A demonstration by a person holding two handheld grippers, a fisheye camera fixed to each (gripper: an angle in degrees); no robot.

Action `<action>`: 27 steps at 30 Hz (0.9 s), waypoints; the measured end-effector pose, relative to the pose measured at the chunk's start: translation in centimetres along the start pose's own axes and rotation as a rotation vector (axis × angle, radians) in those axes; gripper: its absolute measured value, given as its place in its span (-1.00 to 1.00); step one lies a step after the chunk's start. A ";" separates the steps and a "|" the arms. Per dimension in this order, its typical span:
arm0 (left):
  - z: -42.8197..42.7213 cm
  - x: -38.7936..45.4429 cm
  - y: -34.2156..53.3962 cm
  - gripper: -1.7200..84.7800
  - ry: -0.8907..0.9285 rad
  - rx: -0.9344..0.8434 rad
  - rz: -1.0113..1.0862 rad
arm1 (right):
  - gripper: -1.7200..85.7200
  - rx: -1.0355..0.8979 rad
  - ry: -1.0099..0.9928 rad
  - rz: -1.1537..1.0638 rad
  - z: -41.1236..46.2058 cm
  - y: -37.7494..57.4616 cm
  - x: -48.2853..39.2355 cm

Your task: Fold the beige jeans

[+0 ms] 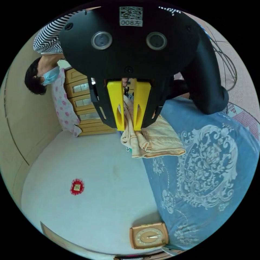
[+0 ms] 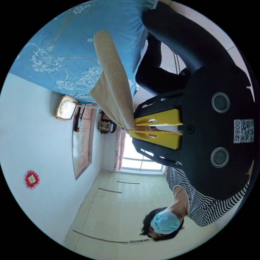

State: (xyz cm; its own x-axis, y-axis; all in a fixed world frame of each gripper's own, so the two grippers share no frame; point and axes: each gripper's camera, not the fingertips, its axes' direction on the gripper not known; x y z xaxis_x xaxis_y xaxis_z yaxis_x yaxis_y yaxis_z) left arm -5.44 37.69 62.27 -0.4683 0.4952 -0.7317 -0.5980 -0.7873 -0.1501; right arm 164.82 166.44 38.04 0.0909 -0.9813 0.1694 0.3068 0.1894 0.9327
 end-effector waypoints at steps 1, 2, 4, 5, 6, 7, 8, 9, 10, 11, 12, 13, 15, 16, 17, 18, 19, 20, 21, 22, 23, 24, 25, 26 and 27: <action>3.3 1.0 -0.8 -0.82 -0.002 -0.023 0.013 | -0.95 0.024 -0.007 -0.011 -2.6 -0.1 -0.1; 6.9 2.0 -1.6 -0.82 -0.001 -0.046 0.026 | -0.95 0.047 -0.018 -0.019 -5.2 -0.3 0.0; 12.2 3.4 -3.0 -0.82 0.001 -0.080 0.047 | -0.95 0.079 -0.031 -0.035 -9.1 -0.9 -0.1; 15.9 4.4 -4.0 -0.82 0.004 -0.106 0.063 | -0.95 0.096 -0.033 -0.048 -11.6 -1.5 -0.3; 17.8 4.9 -4.6 -0.82 0.005 -0.118 0.070 | -0.95 0.106 -0.035 -0.053 -12.9 -1.9 -0.4; 21.6 5.9 -5.7 -0.82 0.008 -0.138 0.085 | -0.95 0.124 -0.042 -0.061 -15.5 -3.0 -0.6; 25.6 7.0 -7.0 -0.82 0.017 -0.157 0.100 | -0.95 0.142 -0.042 -0.072 -18.2 -4.2 -1.1; 27.6 7.6 -7.6 -0.82 0.023 -0.167 0.107 | -0.95 0.150 -0.039 -0.080 -19.6 -4.8 -1.5; 31.8 8.8 -8.8 -0.82 0.036 -0.188 0.121 | -0.95 0.168 -0.030 -0.100 -22.4 -6.1 -2.5; 36.4 10.3 -10.0 -0.82 0.055 -0.207 0.132 | -0.95 0.190 -0.024 -0.114 -25.5 -7.4 -3.7; 38.6 11.1 -10.6 -0.82 0.067 -0.218 0.139 | -0.95 0.203 -0.020 -0.126 -27.1 -8.1 -4.6; 43.3 12.9 -11.7 -0.82 0.094 -0.246 0.160 | -0.95 0.228 -0.005 -0.160 -30.4 -9.1 -6.6; 50.7 16.3 -13.2 -0.82 0.131 -0.289 0.201 | -0.95 0.273 0.030 -0.222 -35.7 -10.3 -10.6; 55.8 18.9 -13.9 -0.82 0.162 -0.321 0.235 | -0.95 0.309 0.053 -0.266 -39.4 -10.8 -13.6; 61.0 21.7 -14.5 -0.82 0.199 -0.354 0.264 | -0.95 0.344 0.080 -0.311 -43.1 -10.9 -16.8; 63.7 23.1 -14.7 -0.82 0.219 -0.370 0.281 | -0.95 0.360 0.097 -0.334 -45.0 -10.9 -18.4; 69.2 26.1 -14.8 -0.82 0.258 -0.407 0.323 | -0.95 0.395 0.134 -0.380 -49.0 -10.5 -21.8; 74.6 28.9 -14.6 -0.82 0.290 -0.448 0.362 | -0.95 0.434 0.175 -0.422 -52.9 -9.6 -25.0; 77.3 30.1 -14.3 -0.82 0.304 -0.469 0.379 | -0.95 0.456 0.195 -0.437 -54.8 -9.0 -26.4; 82.7 32.4 -13.7 -0.82 0.327 -0.512 0.412 | -0.95 0.498 0.238 -0.461 -58.6 -7.6 -28.9; 88.0 34.2 -12.8 -0.82 0.347 -0.555 0.432 | -0.95 0.533 0.285 -0.479 -62.3 -6.0 -31.0; 90.7 35.0 -12.3 -0.82 0.356 -0.577 0.440 | -0.95 0.552 0.307 -0.481 -64.1 -5.1 -31.7; 95.9 35.9 -11.1 -0.82 0.365 -0.621 0.458 | -0.95 0.585 0.352 -0.476 -67.4 -3.1 -32.7; 101.0 36.2 -9.7 -0.82 0.364 -0.662 0.447 | -0.95 0.614 0.405 -0.458 -70.4 -1.2 -32.7; 103.7 36.0 -9.0 -0.82 0.365 -0.685 0.435 | -0.95 0.630 0.432 -0.439 -71.9 -0.2 -32.4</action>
State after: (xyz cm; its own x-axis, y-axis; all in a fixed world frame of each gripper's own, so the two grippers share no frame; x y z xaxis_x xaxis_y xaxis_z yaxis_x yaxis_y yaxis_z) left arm -84.38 100.66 106.20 -0.2575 0.0448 -0.9652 0.1595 -0.9833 -0.0882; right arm 229.93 200.52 9.53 0.4773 -0.8387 -0.2621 -0.1695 -0.3805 0.9091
